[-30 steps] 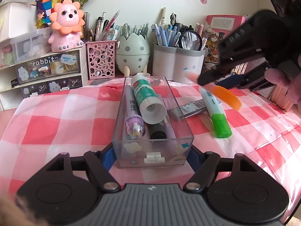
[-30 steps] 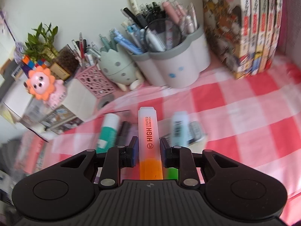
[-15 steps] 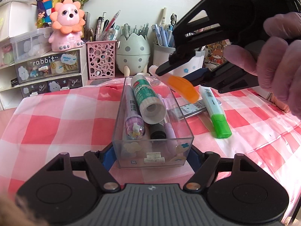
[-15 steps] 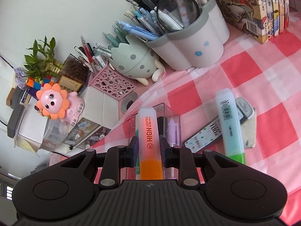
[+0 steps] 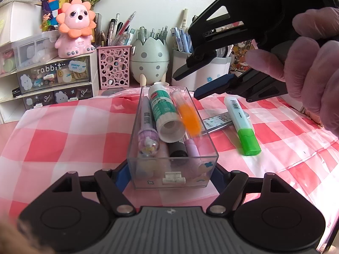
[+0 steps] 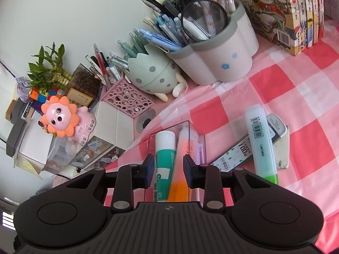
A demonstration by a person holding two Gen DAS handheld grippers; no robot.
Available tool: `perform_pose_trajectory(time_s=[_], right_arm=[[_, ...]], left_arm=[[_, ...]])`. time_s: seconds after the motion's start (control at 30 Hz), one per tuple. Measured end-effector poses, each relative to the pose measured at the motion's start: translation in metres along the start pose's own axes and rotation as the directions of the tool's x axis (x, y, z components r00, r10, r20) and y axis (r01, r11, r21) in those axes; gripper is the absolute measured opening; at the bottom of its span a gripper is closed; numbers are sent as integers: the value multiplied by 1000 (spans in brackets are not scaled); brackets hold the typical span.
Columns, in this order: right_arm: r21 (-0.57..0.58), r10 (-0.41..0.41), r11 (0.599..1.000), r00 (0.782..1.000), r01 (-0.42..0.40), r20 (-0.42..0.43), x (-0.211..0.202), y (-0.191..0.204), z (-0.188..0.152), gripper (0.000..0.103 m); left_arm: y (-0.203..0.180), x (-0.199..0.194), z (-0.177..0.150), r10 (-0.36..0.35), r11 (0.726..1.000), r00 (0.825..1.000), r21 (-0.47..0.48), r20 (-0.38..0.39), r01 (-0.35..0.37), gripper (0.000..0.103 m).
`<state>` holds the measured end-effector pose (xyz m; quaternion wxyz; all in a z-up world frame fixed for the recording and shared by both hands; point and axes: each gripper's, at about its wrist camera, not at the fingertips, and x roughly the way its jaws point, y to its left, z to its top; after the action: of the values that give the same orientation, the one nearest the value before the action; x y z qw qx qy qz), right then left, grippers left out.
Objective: Organize stationery
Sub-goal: 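Lift the orange highlighter, lower it into the tray, open right tool, then withdraw the right tool to the green-capped highlighter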
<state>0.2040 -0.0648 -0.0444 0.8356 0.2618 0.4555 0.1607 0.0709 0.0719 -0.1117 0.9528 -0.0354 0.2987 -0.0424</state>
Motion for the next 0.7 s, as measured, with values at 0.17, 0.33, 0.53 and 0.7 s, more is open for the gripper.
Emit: perform_pose_trajectory(time_s=[0.17,0.33,0.53,0.7], right_arm=[[-51,12,999,1000,-12,8,-8,3,-2,31],[-88,1,996,1000,0,13,-12,2,-3,31],[-110,-35,993,999,39,38,-16,-2,-2,42],[-129,-62,989,995,72,78,-25,-10,-2,59]], left_arm=[[-1,0,0,0,1000,1000,-1,0,0,50],[-1,0,0,0,1000,1000,-1,0,0,50],[-1,0,0,0,1000,1000,-1,0,0,50],[-1,0,0,0,1000,1000,-1,0,0,50]])
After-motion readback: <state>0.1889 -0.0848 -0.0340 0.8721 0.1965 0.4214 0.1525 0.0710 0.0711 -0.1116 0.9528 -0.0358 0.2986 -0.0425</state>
